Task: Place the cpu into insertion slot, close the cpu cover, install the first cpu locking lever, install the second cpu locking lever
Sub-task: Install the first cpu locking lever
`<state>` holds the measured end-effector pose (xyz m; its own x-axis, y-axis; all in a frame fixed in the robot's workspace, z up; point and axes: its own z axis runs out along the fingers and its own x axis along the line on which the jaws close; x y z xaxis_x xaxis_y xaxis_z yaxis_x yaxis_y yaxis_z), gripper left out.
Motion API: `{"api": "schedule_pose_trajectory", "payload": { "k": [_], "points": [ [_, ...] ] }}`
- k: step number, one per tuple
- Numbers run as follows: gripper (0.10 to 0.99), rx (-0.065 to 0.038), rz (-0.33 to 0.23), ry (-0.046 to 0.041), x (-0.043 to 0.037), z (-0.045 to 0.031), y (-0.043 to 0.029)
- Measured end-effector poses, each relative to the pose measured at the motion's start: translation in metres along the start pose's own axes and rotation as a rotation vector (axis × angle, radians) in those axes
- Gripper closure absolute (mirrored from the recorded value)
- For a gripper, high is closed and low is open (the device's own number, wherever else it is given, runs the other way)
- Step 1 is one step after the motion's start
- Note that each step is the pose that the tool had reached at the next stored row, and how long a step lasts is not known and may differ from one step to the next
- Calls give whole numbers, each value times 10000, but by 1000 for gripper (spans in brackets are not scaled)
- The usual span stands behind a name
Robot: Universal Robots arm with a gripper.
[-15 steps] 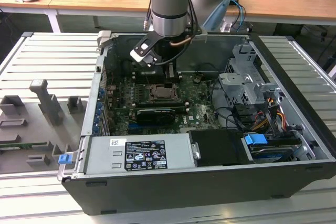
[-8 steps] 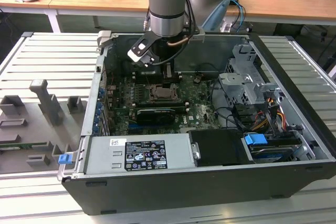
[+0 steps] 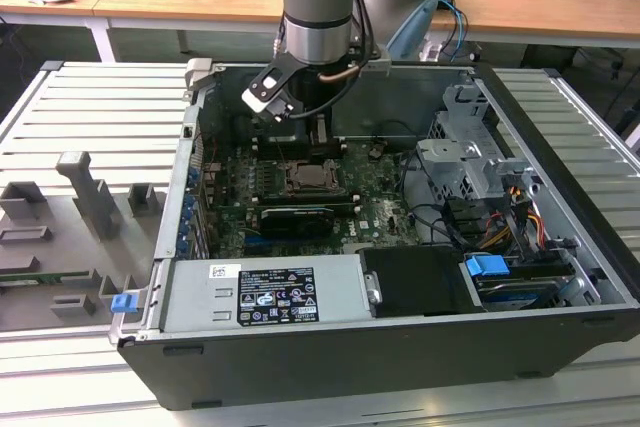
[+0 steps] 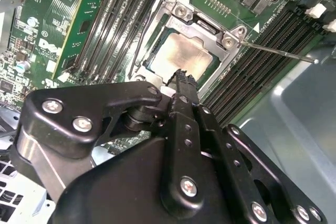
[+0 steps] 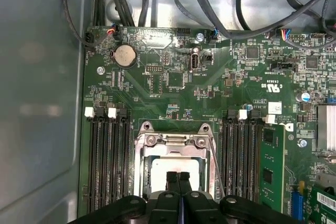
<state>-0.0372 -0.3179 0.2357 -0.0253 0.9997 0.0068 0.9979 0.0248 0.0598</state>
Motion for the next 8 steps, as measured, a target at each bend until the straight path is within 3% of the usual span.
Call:
{"api": "schedule_pose_trajectory", "payload": {
  "k": [8],
  "points": [
    [980,1,1,9,-1,-72,3]
  ]
}}
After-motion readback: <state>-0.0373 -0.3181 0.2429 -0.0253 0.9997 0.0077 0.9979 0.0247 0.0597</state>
